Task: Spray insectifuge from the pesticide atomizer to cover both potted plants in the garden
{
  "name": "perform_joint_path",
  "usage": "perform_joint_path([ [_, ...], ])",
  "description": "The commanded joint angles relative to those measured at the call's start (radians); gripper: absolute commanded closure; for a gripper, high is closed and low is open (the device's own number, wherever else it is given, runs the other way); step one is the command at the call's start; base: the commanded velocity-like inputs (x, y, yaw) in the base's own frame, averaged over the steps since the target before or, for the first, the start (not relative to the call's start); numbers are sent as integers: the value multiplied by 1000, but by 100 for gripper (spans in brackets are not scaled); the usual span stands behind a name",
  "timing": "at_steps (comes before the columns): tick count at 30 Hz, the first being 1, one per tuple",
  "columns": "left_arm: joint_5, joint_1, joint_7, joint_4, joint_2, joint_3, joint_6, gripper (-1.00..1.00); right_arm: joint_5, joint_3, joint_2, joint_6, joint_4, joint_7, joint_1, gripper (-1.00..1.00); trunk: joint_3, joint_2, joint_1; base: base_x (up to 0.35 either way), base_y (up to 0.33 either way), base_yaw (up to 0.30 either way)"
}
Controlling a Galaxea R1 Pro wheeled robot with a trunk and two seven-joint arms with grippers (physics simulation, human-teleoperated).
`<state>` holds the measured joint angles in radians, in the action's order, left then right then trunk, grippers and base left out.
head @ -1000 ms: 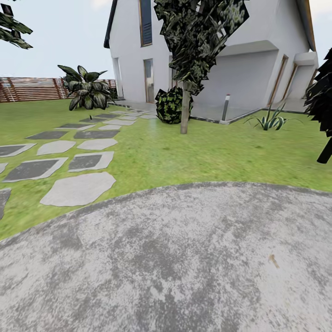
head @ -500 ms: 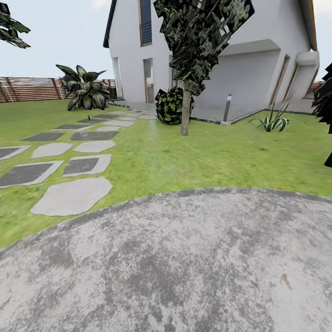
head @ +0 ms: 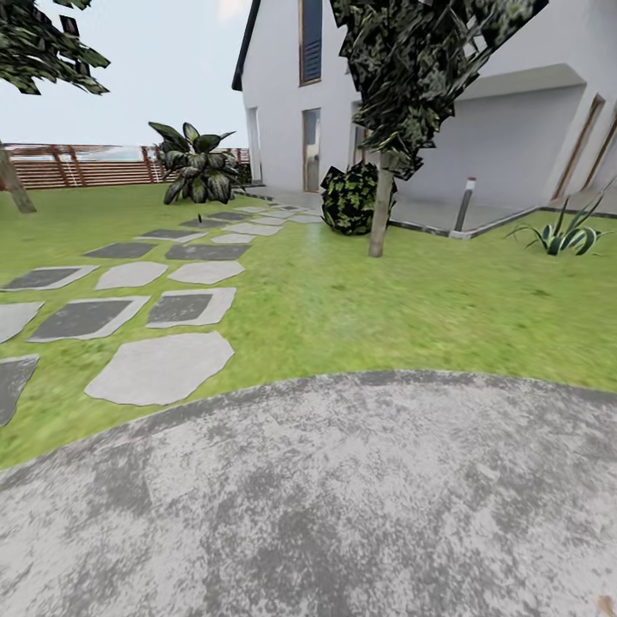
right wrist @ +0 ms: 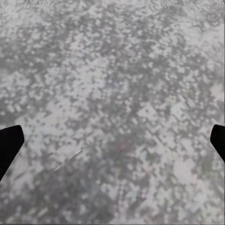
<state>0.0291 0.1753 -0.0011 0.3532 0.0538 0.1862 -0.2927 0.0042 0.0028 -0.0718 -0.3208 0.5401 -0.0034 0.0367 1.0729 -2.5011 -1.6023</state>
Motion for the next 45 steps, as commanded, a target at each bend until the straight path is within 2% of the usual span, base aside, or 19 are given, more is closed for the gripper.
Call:
perform_joint_path([
  [1, 3, 0, 0, -2, 0, 1, -3, -100, 0, 0, 0, -3, -1, 0, 0, -100, 1, 0, 0, 339, 73, 278],
  [26, -8, 1, -2, -4, -7, -8, -4, -100, 1, 1, 3, -3, -5, 0, 0, -100, 1, 0, 0, 308, 184, 278],
  [32, -10, 3, -1, -38, -6, -10, -5, -100, 0, 1, 3, -3, -5, 0, 0, -100, -1, 0, 0, 294, 203, 264],
  [45, -11, 3, 0, -43, -3, -11, -5, -100, 2, 0, 3, -2, -8, 0, 0, -100, -4, 0, 0, 297, 180, 53],
])
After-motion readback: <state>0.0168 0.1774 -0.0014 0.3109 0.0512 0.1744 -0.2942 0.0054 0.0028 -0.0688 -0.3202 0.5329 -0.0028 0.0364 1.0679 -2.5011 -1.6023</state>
